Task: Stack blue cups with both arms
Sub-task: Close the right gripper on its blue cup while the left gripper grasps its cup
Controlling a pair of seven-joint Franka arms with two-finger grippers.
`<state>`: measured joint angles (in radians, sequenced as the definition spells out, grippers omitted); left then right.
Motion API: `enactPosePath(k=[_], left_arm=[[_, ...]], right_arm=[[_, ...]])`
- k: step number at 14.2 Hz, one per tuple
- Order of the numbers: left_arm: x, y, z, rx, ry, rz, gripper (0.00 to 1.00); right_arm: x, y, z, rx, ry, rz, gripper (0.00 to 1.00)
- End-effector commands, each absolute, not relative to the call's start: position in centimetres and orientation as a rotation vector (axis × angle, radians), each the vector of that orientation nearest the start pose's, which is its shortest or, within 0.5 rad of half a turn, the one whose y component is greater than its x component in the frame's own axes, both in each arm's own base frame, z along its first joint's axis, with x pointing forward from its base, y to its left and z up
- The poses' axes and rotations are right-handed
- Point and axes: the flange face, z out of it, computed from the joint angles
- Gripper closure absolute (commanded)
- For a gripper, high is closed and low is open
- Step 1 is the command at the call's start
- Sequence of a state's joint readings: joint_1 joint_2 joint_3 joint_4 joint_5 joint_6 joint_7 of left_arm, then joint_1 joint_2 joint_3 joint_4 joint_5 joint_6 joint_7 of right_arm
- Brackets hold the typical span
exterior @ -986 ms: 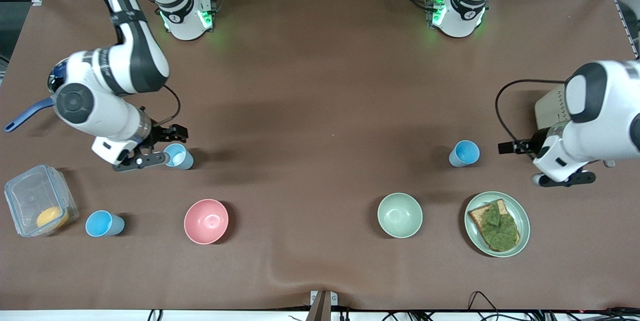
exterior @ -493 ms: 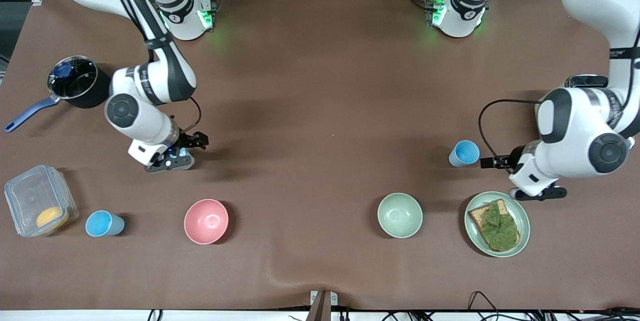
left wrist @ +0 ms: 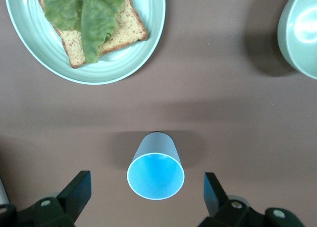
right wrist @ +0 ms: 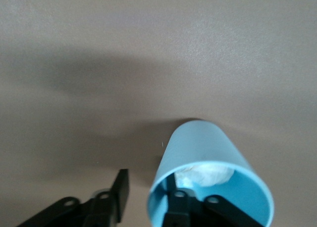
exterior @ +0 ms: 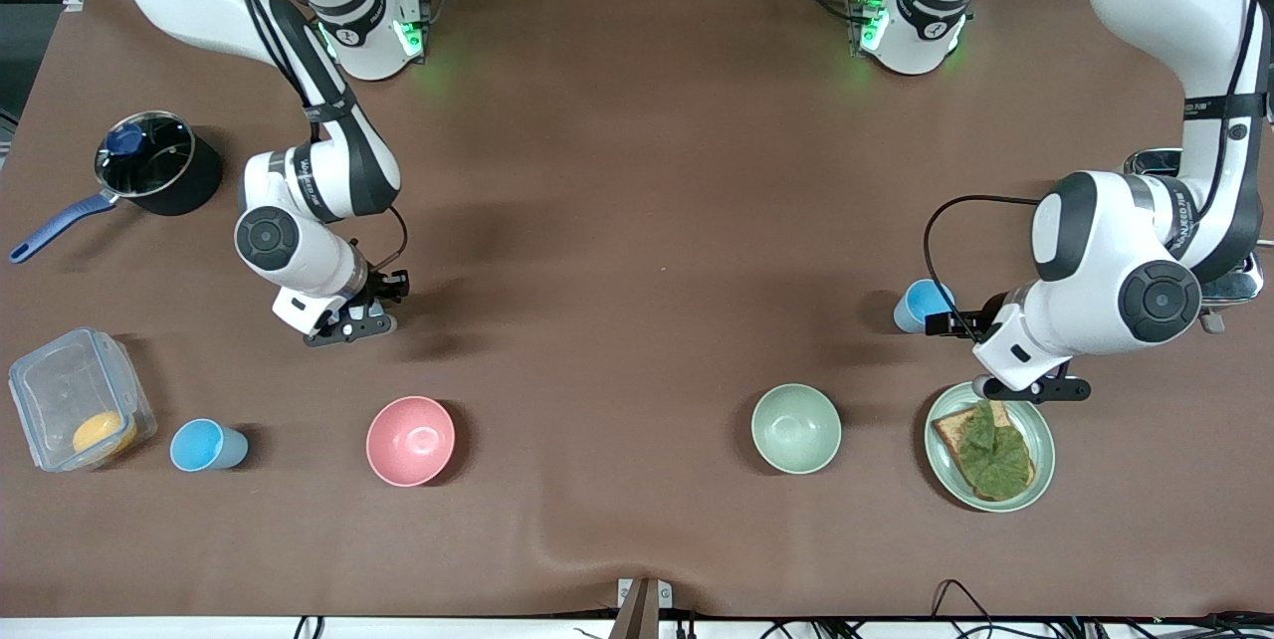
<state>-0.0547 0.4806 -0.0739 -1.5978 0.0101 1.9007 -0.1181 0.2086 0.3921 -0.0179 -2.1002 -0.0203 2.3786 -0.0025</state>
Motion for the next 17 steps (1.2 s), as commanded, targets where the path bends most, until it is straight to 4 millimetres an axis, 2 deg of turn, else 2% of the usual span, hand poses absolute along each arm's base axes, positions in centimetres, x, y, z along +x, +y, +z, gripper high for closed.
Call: enactPosePath(k=[1,2,5,7,8,10,12,13,15,17], left_arm=[[65.9,-5.9,36.3,-3.125,-0.108,0.247,0.0],[65.7,-4.7,37.0,-3.131,-0.144,0.236,0.0],[65.4,-5.1,34.2,-3.126,-0.112,0.274,0.0],[65.0,-5.0,32.9,-3.131,-0.112,0.226,0.0],[64.4,-4.6,32.2,-3.128,-0.118,0.225,0.0],[63.2,-4.5,31.2,-3.132,-0.119,0.192,0.0],[62.5,-4.5,30.3,-3.13,-0.117,0.208,0.0],[62.2,-4.6,29.7,-3.13,-0.115,0.211,0.0],[61.3,-4.4,28.3,-3.129,-0.119,0.225,0.0],[60.7,-4.6,27.6,-3.129,-0.122,0.235,0.0]], right_arm=[[57.7,10.6,23.9,-3.168,-0.324,0.169,1.0],[58.4,10.8,25.0,-3.17,-0.32,0.193,1.0],[60.2,12.4,29.4,-3.172,-0.327,0.287,1.0],[60.7,15.3,32.2,-3.163,-0.357,0.323,1.0],[60.4,17.6,33.3,-3.17,-0.361,0.328,1.0],[59.3,22.6,34.5,-3.183,-0.257,0.314,1.0],[57.4,30.1,35.5,-3.155,-0.162,0.279,1.0],[57.0,32.8,35.8,-3.141,-0.061,0.268,1.0],[56.1,37.5,36.2,-3.117,0.053,0.248,1.0],[54.5,41.5,35.0,-3.122,0.108,0.25,1.0]])
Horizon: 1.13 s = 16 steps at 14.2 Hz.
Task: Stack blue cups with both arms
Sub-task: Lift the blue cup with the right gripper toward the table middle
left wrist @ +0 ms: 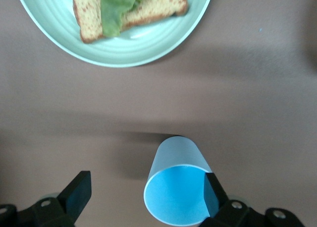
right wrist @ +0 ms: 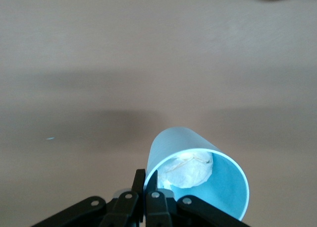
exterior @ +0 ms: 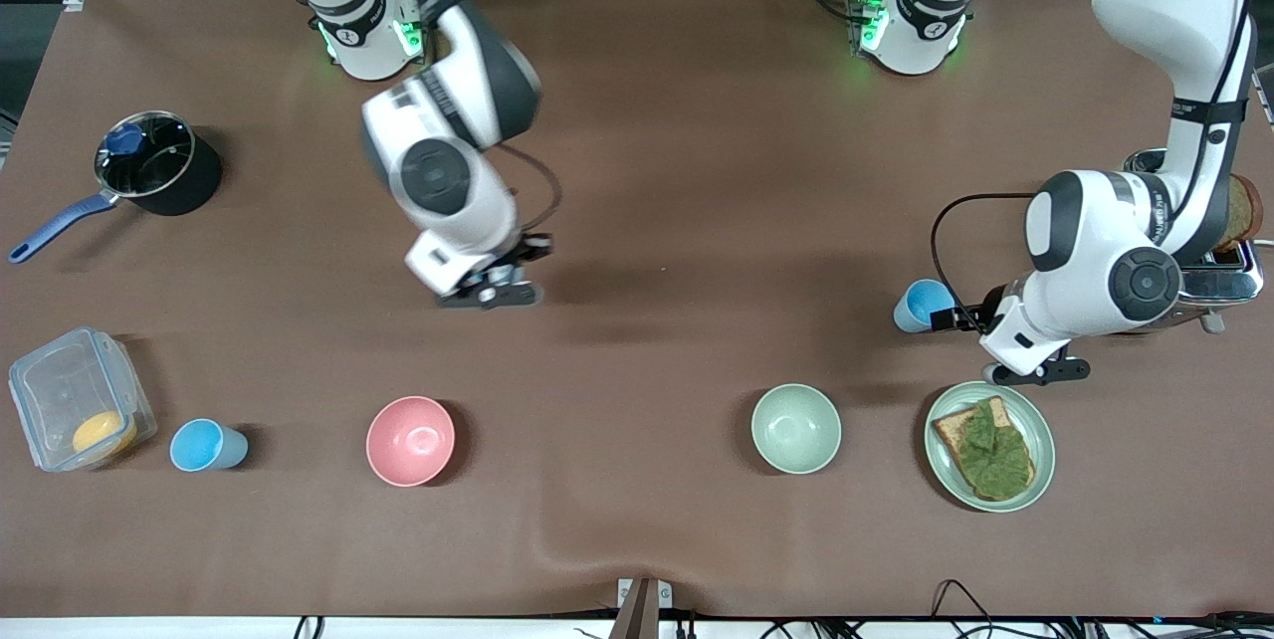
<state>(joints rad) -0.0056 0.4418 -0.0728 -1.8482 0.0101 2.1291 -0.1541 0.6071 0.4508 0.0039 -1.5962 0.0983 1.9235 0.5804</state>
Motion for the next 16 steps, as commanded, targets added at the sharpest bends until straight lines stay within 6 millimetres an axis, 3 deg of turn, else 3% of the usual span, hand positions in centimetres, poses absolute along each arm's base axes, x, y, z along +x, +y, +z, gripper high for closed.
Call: enactPosePath(k=[1,3,8,9,11,12,13,16], left_arm=[[60.3,-4.8,27.2,-3.127,-0.121,0.252,0.0],[59.7,-5.0,26.2,-3.126,-0.116,0.257,0.0],[58.7,-5.2,24.1,-3.124,-0.115,0.281,0.0],[58.7,-5.2,23.5,-3.124,-0.115,0.286,0.09],[58.7,-5.1,22.5,-3.124,-0.134,0.293,0.7],[58.7,-4.7,22.4,-3.123,-0.153,0.296,0.88],[58.7,-4.6,22.3,-3.122,-0.158,0.3,0.98],[58.9,-4.8,22.1,-3.122,-0.18,0.286,1.0]], right_arm=[[54.1,43.4,34.4,-3.119,0.124,0.241,1.0],[52.6,46.9,33.6,-3.115,0.144,0.205,1.0],[50.7,51.5,30.0,-3.058,0.231,0.093,1.0],[50.4,52.0,29.6,-3.055,0.228,0.076,1.0],[49.9,52.2,29.0,-3.066,0.21,0.077,1.0],[49.8,52.2,28.5,-3.072,0.207,0.084,1.0],[49.9,52.1,28.0,-3.083,0.2,0.08,1.0],[49.9,51.9,26.9,-3.162,0.114,-0.004,1.0]])
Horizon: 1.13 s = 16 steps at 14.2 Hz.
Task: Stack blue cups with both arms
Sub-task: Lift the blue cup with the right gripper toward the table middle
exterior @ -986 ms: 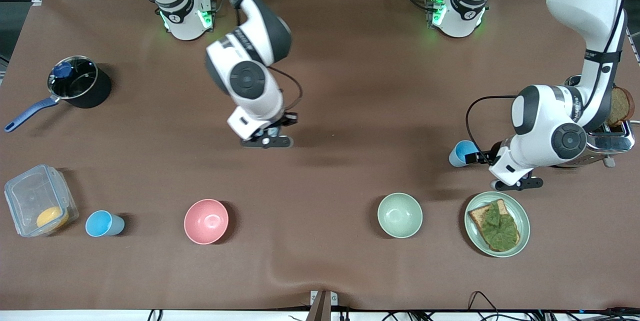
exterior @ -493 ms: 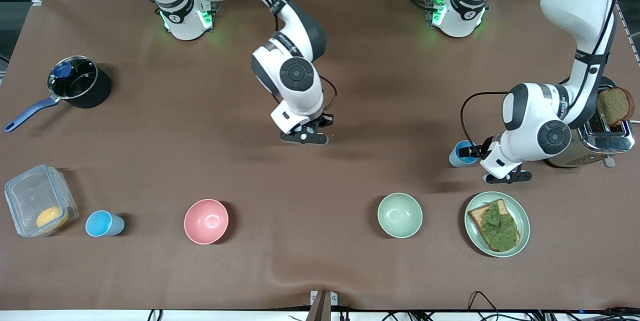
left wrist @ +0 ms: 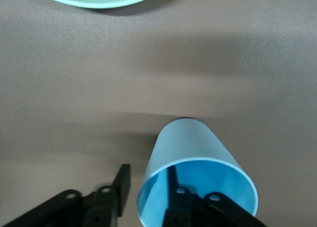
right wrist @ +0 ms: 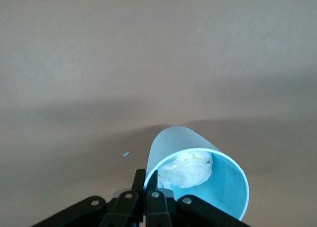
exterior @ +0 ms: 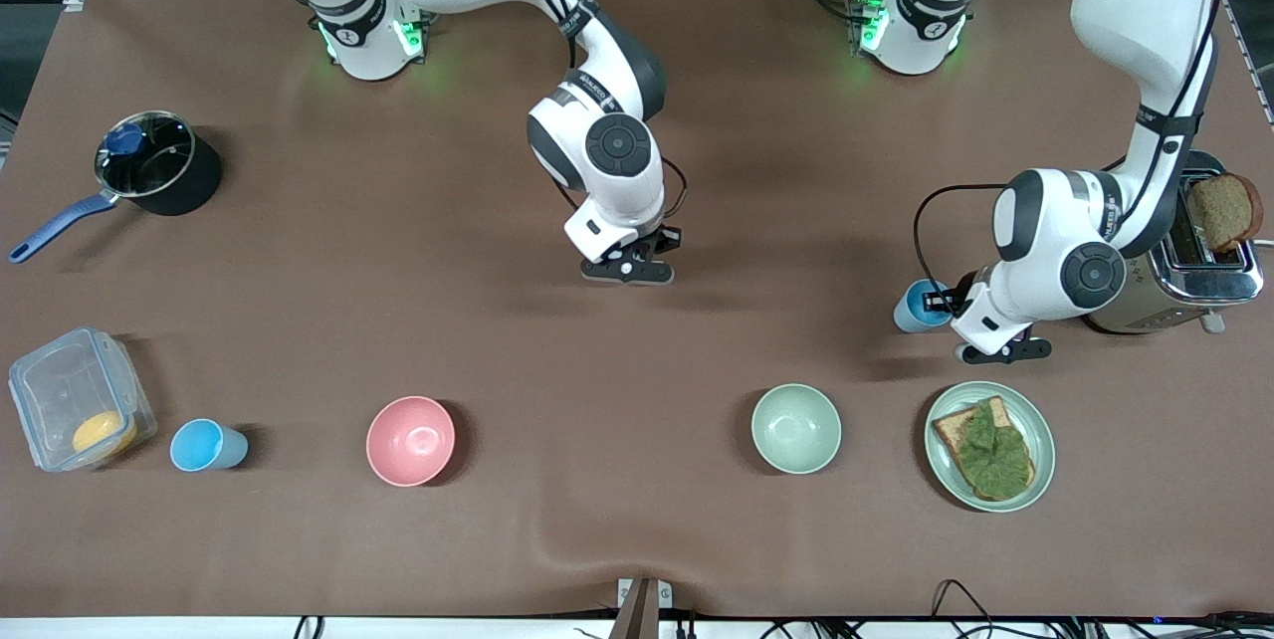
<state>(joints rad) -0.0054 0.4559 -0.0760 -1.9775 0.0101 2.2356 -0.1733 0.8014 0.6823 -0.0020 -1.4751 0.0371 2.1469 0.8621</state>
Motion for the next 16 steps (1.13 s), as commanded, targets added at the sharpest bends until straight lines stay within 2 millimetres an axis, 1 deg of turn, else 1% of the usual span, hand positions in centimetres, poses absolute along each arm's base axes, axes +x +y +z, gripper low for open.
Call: enactPosePath(k=[1,2,3,4,5,7,8,10,11,13,14,16], left_arm=[[59.0,-4.9,22.2,-3.125,-0.178,0.275,1.0],[59.2,-4.7,22.5,-3.13,-0.187,0.254,1.0],[59.2,-4.7,22.5,-3.13,-0.189,0.252,1.0],[59.2,-4.8,22.3,-3.13,-0.187,0.256,1.0],[59.1,-4.8,22.2,-3.128,-0.187,0.259,1.0],[59.0,-5.0,22.2,-3.129,-0.184,0.259,1.0],[59.2,-5.1,22.3,-3.126,-0.21,0.252,1.0],[59.3,-4.9,22.2,-3.126,-0.24,0.24,1.0],[59.4,-5.0,22.1,-3.127,-0.24,0.231,1.0],[59.4,-5.6,22.1,-3.124,-0.25,0.225,1.0],[59.6,-5.9,22.2,-3.126,-0.258,0.211,1.0],[59.7,-6.3,22.3,-3.129,-0.259,0.193,1.0]], right_arm=[[49.8,52.0,26.5,-3.162,0.118,0.003,1.0],[49.4,52.3,26.2,-3.165,0.114,0.009,0.99],[49.2,52.5,26.0,-3.167,0.131,0.012,0.83],[49.2,52.5,25.7,-3.166,0.15,0.015,0.4],[48.8,52.7,25.3,-3.174,0.158,0.018,0.0],[48.9,52.6,25.3,-3.177,0.159,0.013,0.0],[49.0,52.7,25.3,-3.177,0.159,0.013,0.0],[49.6,52.5,26.9,-3.159,0.158,-0.002,0.0],[50.1,52.3,28.2,-3.146,0.165,-0.012,0.0],[51.2,51.1,29.8,-3.15,0.198,-0.004,0.0],[52.1,50.0,32.3,-3.144,0.225,-0.014,0.0],[54.3,46.6,36.0,-3.147,0.284,0.004,0.0]])
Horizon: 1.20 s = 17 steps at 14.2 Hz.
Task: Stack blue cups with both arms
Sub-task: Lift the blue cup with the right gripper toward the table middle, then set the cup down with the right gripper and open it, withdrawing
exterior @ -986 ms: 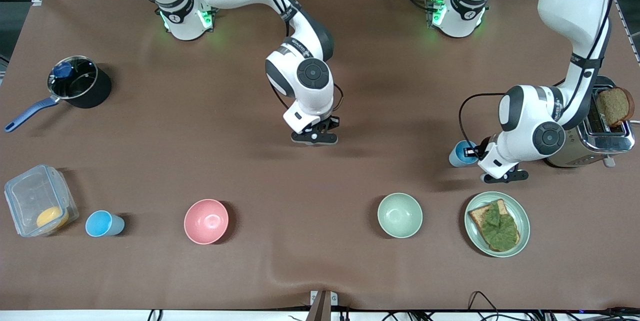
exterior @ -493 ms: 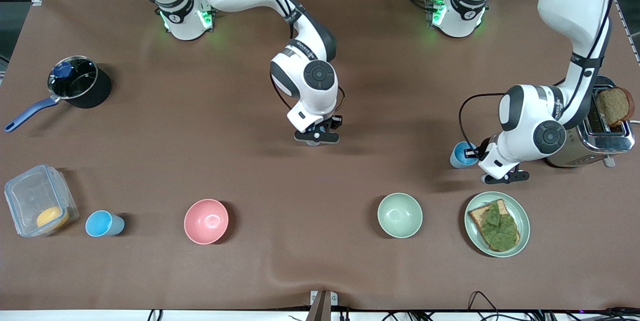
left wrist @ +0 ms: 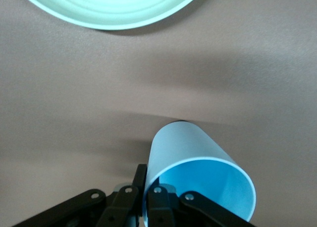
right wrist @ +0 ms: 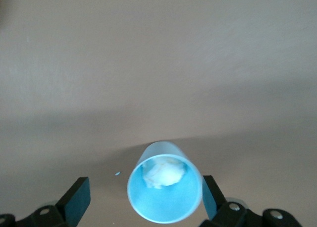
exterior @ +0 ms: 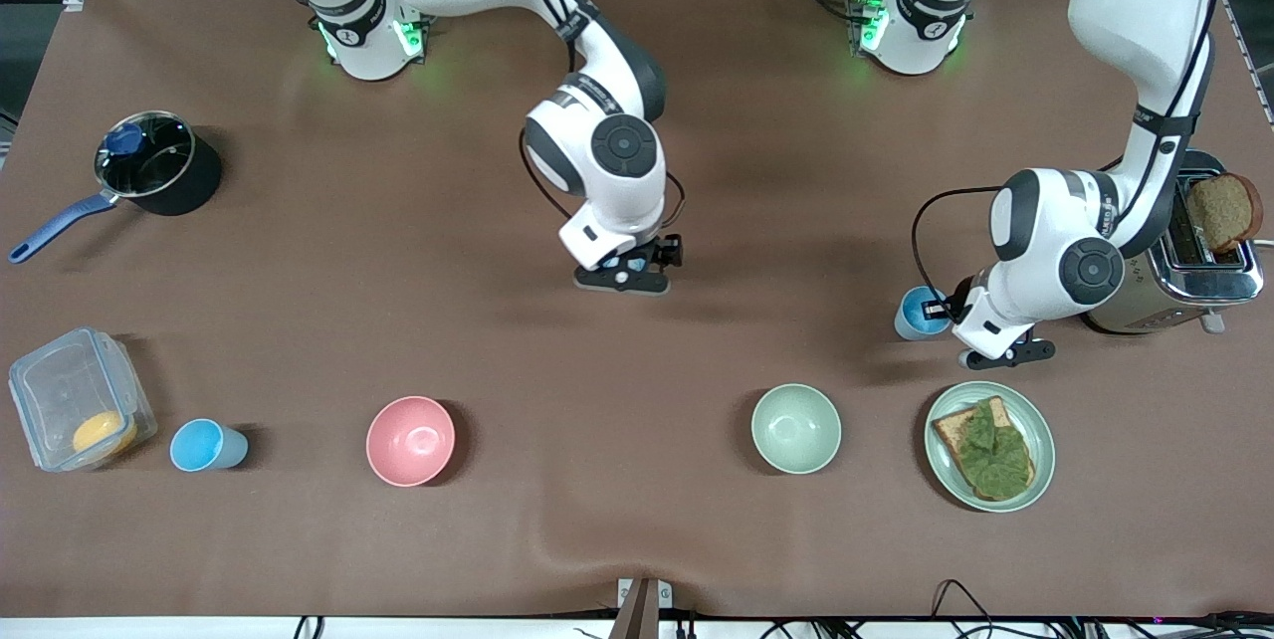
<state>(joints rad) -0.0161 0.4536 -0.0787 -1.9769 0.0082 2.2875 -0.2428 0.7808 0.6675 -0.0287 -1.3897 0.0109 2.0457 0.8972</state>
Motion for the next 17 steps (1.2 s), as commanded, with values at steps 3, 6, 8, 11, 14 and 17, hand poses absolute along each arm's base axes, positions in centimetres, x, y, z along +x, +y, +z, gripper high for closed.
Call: enactPosePath(k=[3,6,8,11,14,17], left_arm=[[60.4,-5.4,23.3,-3.132,-0.293,0.157,1.0],[61.1,-5.2,24.9,-3.133,-0.339,0.11,1.0],[61.8,-6.3,26.0,-3.126,-0.425,0.075,1.0],[61.9,-9.2,26.7,-3.129,-0.491,0.062,1.0],[61.7,-12.6,28.2,-3.144,-0.566,0.04,1.0],[60.8,-17.2,31.7,-3.161,-0.687,-0.009,1.0]], right_arm=[[57.7,38.9,41.4,-3.178,0.047,0.065,0.0],[61.3,28.7,44.8,-3.113,-0.187,0.184,0.0],[62.8,21.6,45.7,-3.063,-0.335,0.28,0.0],[63.2,13.6,48.2,-3.055,-0.347,0.317,0.0],[61.8,9.1,50.5,-3.078,-0.288,0.262,0.0],[58.6,4.9,54.0,-3.107,-0.205,0.154,0.0]])
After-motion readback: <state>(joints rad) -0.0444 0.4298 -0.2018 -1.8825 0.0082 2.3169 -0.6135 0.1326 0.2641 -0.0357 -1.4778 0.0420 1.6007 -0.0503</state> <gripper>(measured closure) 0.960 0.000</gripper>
